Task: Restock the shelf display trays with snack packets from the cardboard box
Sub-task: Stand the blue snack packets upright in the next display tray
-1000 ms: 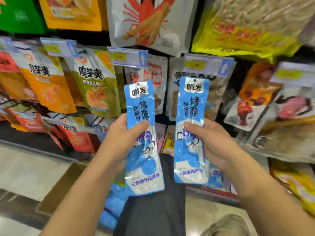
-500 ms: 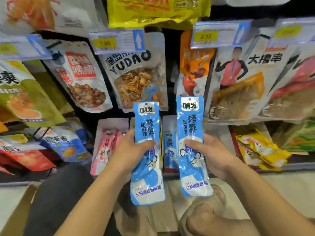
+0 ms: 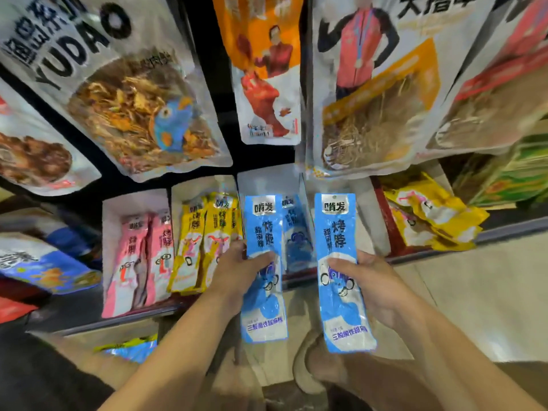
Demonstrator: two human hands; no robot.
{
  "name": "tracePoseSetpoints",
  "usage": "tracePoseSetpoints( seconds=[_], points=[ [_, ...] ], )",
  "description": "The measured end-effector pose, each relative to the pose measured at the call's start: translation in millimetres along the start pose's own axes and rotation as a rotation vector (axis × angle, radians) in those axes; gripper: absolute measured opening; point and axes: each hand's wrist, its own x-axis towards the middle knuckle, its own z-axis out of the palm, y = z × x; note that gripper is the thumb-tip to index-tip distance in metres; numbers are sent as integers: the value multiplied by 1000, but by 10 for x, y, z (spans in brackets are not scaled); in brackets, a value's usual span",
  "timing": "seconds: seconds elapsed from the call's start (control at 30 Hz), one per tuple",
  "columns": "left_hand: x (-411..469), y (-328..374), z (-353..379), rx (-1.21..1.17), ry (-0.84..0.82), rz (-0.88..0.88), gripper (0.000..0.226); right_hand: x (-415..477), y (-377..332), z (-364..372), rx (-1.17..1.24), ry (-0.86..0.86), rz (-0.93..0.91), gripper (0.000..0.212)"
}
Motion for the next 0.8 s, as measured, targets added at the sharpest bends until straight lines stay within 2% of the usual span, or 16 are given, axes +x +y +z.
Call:
tracePoseSetpoints(
  seconds=[0.17,0.37,0.53,0.67,0.8],
  points=[
    [615,-155,218,-10,28,-97,19,239,48,-112,58,83,40,24],
    [1267,-308,440,5,31,-128,24,466,28,-214,115,122,32,22],
    [1637,-452,624,15,109,-176,11,634,6,-283,130,165,20,24],
    [1849,-520,757,52,153,-149,20,712,-13,-306,138,176,18,18],
    [1911,-581,879,277,204,-52,9,775,-5,-297,138,171,20,18]
  ],
)
